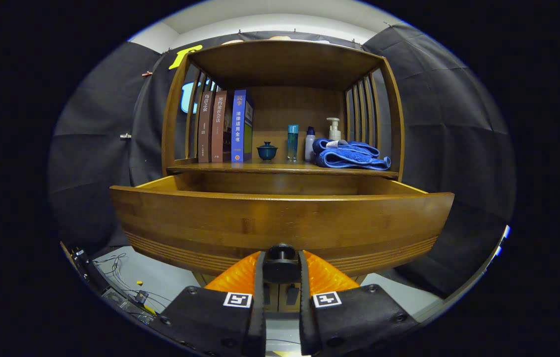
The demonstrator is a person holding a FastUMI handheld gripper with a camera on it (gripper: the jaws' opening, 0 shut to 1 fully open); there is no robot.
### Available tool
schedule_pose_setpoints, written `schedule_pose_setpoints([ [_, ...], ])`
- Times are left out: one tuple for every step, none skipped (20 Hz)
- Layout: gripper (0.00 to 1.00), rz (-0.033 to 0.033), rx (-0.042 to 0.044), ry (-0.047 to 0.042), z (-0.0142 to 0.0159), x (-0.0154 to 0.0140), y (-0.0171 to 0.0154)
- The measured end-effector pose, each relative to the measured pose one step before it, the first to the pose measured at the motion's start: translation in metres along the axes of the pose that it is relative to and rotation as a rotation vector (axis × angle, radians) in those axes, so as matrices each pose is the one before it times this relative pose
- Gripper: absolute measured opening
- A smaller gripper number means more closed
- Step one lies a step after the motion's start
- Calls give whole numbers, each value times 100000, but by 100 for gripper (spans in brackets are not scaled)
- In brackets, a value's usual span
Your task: Pull open the drawer, take out the items inside it, and place them on the countertop above the cabinet.
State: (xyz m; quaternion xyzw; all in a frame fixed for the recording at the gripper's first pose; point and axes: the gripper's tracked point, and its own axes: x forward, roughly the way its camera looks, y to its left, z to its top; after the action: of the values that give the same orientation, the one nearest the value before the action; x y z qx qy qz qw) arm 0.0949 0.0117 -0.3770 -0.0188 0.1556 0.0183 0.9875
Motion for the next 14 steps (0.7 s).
schedule_pose_setpoints([
  [30, 102, -86, -1227, 128, -277, -48],
  [30, 19, -223, 767, -399, 13, 0],
  [30, 133, -59, 2, 69, -275, -81],
  [30, 227, 406, 287, 157, -118, 14],
  [30, 32, 355, -16, -123, -9, -10],
  [30, 98, -291, -96, 9, 11, 18],
  [30, -234, -601, -64, -43, -82, -33],
  [30, 172, -965, -110, -209, 159, 144],
  [36, 85, -1214, -18, -62, -89, 49],
  [41, -280, -1170, -223, 123, -44, -27],
  [53, -115, -1171, -1126, 458, -121, -38],
  [65, 493, -563, -1433, 214, -131, 66],
  [77, 1086, -70, -1337, 265, -170, 305],
  [89, -398, -258, -886, 594, 98, -11],
])
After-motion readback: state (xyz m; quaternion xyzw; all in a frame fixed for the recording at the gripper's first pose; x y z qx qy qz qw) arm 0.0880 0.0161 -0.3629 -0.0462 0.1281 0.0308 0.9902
